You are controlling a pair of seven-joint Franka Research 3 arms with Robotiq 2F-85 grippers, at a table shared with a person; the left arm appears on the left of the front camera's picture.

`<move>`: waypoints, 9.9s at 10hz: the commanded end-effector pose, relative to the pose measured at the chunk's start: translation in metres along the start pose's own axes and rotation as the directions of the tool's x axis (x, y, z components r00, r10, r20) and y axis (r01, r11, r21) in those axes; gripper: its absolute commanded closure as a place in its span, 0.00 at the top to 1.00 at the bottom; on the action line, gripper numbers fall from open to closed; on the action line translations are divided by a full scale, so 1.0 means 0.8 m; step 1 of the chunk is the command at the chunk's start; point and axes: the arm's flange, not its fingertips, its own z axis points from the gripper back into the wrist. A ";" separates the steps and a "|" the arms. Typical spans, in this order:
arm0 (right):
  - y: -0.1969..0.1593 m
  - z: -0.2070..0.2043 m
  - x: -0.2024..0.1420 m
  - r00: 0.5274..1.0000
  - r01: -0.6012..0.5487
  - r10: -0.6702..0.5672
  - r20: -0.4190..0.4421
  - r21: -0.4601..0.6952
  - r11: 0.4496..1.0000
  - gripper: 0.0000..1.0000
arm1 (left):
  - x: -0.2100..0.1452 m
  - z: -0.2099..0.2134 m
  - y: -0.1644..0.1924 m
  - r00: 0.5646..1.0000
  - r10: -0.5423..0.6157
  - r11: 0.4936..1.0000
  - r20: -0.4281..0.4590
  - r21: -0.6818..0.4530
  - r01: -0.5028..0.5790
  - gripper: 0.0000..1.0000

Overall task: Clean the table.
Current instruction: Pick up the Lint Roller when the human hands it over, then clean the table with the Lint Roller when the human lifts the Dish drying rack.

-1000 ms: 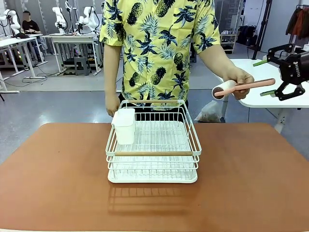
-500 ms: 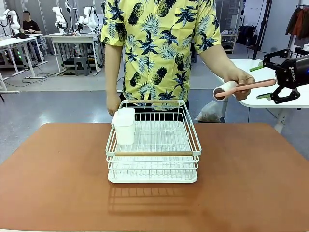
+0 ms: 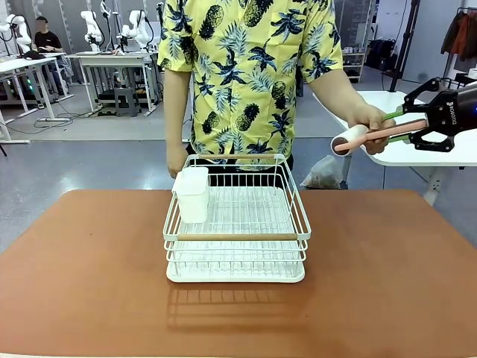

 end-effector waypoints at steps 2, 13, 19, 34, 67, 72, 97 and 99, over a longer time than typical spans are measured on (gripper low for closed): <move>0.000 -0.011 0.001 0.999 -0.024 0.023 0.024 0.020 1.000 0.18 | 0.000 0.003 0.000 1.000 -0.012 1.000 0.005 -0.009 0.012 1.00; -0.002 -0.001 0.001 1.000 -0.003 0.003 0.005 -0.004 1.000 0.00 | 0.000 0.003 0.000 1.000 -0.012 1.000 0.005 -0.009 0.012 1.00; -0.002 -0.001 0.001 1.000 -0.003 0.003 0.005 -0.004 1.000 0.00 | 0.000 0.003 0.000 1.000 -0.012 1.000 0.005 -0.009 0.012 1.00; -0.002 -0.001 0.001 1.000 -0.003 0.003 0.005 -0.004 1.000 0.00 | 0.000 0.003 0.000 1.000 -0.012 1.000 0.005 -0.009 0.012 1.00; 0.062 -0.169 0.048 0.780 -0.548 0.367 -0.508 -0.270 0.792 0.21 | 0.000 0.003 0.000 1.000 -0.012 1.000 0.005 -0.009 0.012 1.00; 0.002 -0.238 0.064 0.748 -0.530 0.341 -0.570 -0.203 0.823 0.21 | 0.000 0.003 0.000 1.000 -0.012 1.000 0.005 -0.009 0.012 1.00; -0.123 -0.520 -0.127 0.647 -0.432 0.221 -0.730 -0.112 0.895 0.21 | 0.000 0.003 0.000 1.000 -0.012 1.000 0.005 -0.009 0.012 1.00; -0.112 -0.549 -0.160 0.667 -0.428 0.209 -0.716 -0.139 0.893 0.21 | 0.000 0.003 0.000 1.000 -0.012 1.000 0.005 -0.009 0.012 1.00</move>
